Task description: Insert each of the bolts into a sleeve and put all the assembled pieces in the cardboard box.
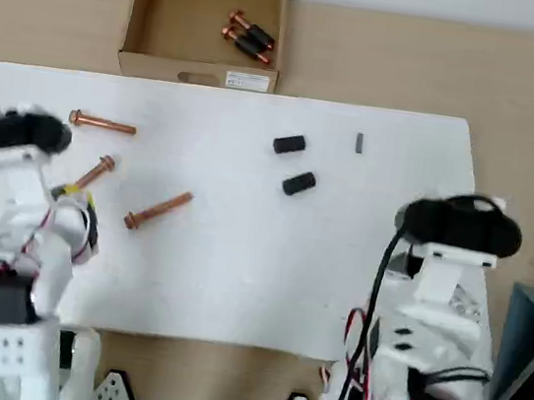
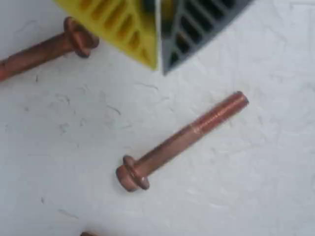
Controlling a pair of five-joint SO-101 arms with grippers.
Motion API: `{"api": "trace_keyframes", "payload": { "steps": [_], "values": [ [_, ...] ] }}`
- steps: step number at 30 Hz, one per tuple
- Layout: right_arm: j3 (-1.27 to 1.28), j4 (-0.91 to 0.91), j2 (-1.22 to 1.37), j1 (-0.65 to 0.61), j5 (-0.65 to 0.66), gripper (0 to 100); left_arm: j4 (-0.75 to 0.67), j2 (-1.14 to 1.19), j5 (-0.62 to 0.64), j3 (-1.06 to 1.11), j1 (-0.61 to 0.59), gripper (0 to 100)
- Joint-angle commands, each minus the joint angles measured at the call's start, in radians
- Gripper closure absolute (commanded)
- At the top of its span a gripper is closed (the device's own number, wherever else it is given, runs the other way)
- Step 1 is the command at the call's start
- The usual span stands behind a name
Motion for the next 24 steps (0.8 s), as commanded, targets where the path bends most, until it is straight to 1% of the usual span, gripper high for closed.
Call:
{"api": "trace_keyframes", "payload": {
  "steps": [1, 4, 8, 12, 15, 17, 24],
  "values": [
    [0.024, -0.035, -0.054, 0.013, -0.005, 98.9, 0.005, 0.214, -0.068, -0.167, 0.003, 100],
    [0.027, -0.035, -0.064, 0.018, -0.008, 98.9, 0.055, 0.372, -0.203, -0.249, 0.005, 100],
    [0.027, -0.035, -0.065, 0.018, -0.009, 98.9, 0.107, 0.562, -0.339, -0.358, 0.002, 100],
    [0.044, -0.035, -0.071, 0.018, -0.009, 98.9, 0.146, 0.736, -0.471, -0.493, -0.046, 100],
    [0.047, -0.035, -0.073, 0.019, -0.011, 98.9, 0.149, 0.868, -0.531, -0.578, -0.081, 100],
    [0.047, -0.034, -0.073, 0.019, -0.011, 98.9, 0.175, 0.958, -0.56, -0.637, -0.091, 100],
    [0.047, -0.035, -0.073, 0.019, -0.017, 98.9, 0.387, 1.271, -0.704, -0.907, -0.086, 98]
  ]
}}
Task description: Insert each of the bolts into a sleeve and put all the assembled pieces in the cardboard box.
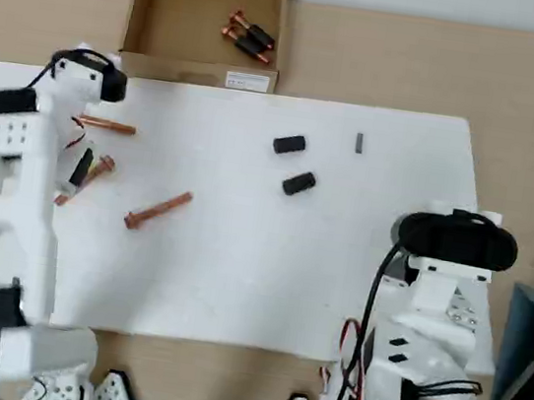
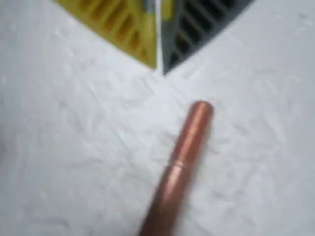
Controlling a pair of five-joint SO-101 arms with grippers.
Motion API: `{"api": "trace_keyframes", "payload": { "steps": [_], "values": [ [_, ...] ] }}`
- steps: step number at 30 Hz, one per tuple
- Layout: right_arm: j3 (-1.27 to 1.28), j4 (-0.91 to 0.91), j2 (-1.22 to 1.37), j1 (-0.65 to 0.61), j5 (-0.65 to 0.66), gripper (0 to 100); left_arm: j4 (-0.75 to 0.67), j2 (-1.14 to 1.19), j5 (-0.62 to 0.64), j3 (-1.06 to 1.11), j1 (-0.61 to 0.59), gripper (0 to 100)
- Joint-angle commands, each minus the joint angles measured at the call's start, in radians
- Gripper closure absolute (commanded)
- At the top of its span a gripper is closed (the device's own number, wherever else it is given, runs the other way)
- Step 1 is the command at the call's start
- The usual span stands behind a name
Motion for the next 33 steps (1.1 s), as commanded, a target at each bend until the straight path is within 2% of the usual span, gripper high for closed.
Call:
{"api": "trace_keyframes", "payload": {
  "steps": [1, 5, 9, 23, 33],
  "values": [
    [0.001, -0.025, -0.002, 0.019, -0.035, 98.9, 0.098, 0.119, -0.06, -0.186, -0.008, 97],
    [-0.001, -0.02, -0.002, 0.019, -0.069, 98.9, 0.158, 0.222, -0.074, -0.322, -0.008, 90],
    [-0.001, -0.02, -0.002, 0.019, -0.069, 98.9, 0.172, 0.292, -0.117, -0.428, -0.005, 88],
    [0.002, -0.02, -0.002, 0.013, -0.069, 98.9, 0.163, 0.504, -0.144, -0.543, 0.068, 88],
    [0.002, -0.02, -0.002, 0.013, -0.069, 98.9, 0.164, 0.728, -0.144, -0.776, 0.063, 89]
  ]
}}
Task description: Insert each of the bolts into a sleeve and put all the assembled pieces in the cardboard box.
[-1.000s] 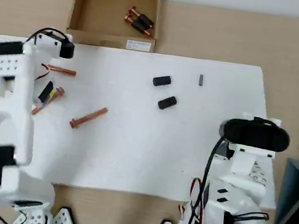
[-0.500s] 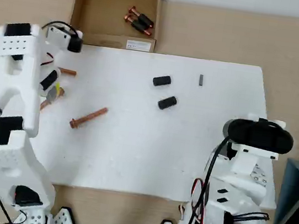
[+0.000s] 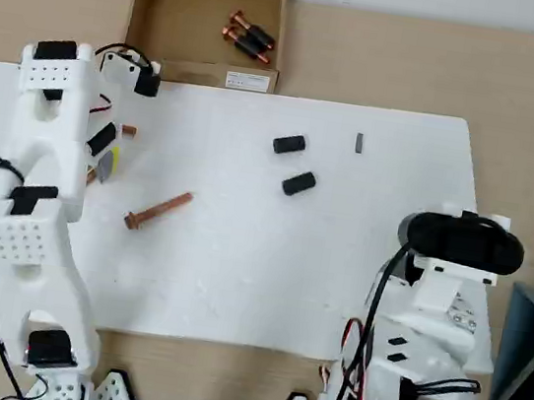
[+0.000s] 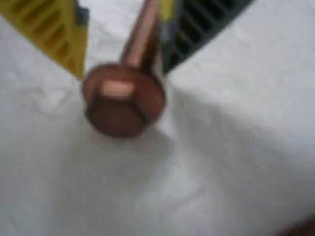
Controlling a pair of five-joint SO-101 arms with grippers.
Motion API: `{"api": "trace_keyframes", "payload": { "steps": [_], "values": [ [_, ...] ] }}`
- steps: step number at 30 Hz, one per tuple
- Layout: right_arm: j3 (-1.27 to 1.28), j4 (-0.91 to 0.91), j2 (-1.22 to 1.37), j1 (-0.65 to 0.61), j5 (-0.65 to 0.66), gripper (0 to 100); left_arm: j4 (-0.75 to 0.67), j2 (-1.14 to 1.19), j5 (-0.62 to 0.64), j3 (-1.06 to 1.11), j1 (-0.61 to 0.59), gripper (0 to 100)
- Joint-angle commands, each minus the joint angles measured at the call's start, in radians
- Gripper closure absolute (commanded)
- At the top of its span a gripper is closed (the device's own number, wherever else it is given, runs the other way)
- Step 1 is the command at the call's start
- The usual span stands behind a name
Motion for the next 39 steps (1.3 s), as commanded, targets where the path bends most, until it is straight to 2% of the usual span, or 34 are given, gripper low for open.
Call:
{"api": "trace_keyframes", "payload": {
  "steps": [1, 5, 9, 19, 24, 33, 39],
  "values": [
    [0.004, -0.02, -0.001, 0.013, -0.008, 98.9, 0.0, 0.045, -0.006, -0.115, 0.011, 89],
    [0.004, -0.02, 0.002, 0.013, -0.008, 98.9, 0.0, 0.133, -0.006, -0.169, 0.006, 89],
    [0.004, -0.02, 0.005, 0.013, -0.008, 98.9, 0.008, 0.2, -0.006, -0.195, -0.008, 100],
    [-0.002, -0.023, 0.002, 0.012, -0.008, 98.9, 0.089, 0.166, -0.002, -0.199, -0.011, 99],
    [-0.007, -0.029, 0.005, 0.012, -0.008, 98.9, 0.124, 0.033, 0.017, -0.189, 0.014, 99],
    [0.001, -0.097, 0.007, 0.01, 0.003, 98.9, 0.124, -0.34, 0.379, 0.035, 0.1, 99],
    [0.015, -0.094, -0.001, -0.081, 0.028, 98.9, 0.123, -0.684, 0.414, 0.235, 0.192, 99]
  ]
}}
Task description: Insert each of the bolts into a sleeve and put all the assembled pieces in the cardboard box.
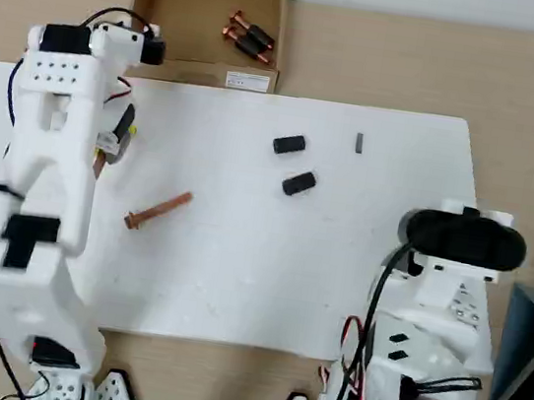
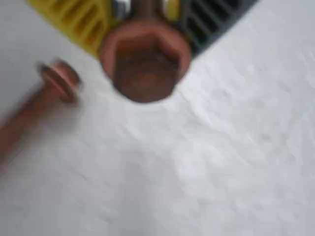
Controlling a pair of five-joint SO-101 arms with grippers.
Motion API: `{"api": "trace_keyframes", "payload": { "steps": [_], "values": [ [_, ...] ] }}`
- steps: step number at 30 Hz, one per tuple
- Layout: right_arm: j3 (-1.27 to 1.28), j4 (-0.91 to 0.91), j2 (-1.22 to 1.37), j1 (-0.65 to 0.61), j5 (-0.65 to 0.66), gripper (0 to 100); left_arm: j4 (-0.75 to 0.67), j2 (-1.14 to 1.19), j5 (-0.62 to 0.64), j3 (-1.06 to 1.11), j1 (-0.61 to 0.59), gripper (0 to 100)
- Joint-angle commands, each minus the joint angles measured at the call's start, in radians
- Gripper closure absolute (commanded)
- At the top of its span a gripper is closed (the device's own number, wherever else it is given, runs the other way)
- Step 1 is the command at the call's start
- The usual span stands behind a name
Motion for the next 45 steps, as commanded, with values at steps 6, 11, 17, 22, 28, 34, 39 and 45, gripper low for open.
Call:
{"api": "trace_keyframes", "payload": {
  "steps": [6, 11, 17, 22, 28, 34, 39, 45],
  "values": [
    [0.042, -0.028, -0.002, -0.154, 0.005, 98.9, -0.044, -0.582, 0.201, 0.244, 0.153, 99],
    [0.048, -0.058, -0.002, -0.173, 0.003, 98.9, -0.219, -0.829, 0.351, 0.48, 0.15, 99],
    [0.105, -0.153, -0.002, -0.174, 0.011, 98.9, -0.404, -1.093, 0.549, 0.79, 0.16, 99],
    [0.177, -0.21, -0.002, -0.206, 0.011, 98.9, -0.554, -1.313, 0.637, 1.019, 0.16, 99],
    [0.282, -0.328, -0.002, -0.358, 0.006, 98.9, -0.646, -1.563, 0.694, 1.229, 0.16, 99],
    [0.383, -0.514, -0.002, -0.47, 0.012, 98.9, -0.712, -1.814, 0.715, 1.39, 0.161, 99],
    [0.43, -0.605, -0.002, -0.547, 0.012, 98.9, -0.732, -2.006, 0.715, 1.527, 0.161, 99],
    [0.49, -0.698, -0.002, -0.601, 0.012, 98.9, -0.733, -2.002, 0.829, 1.557, 0.16, 99]
  ]
}}
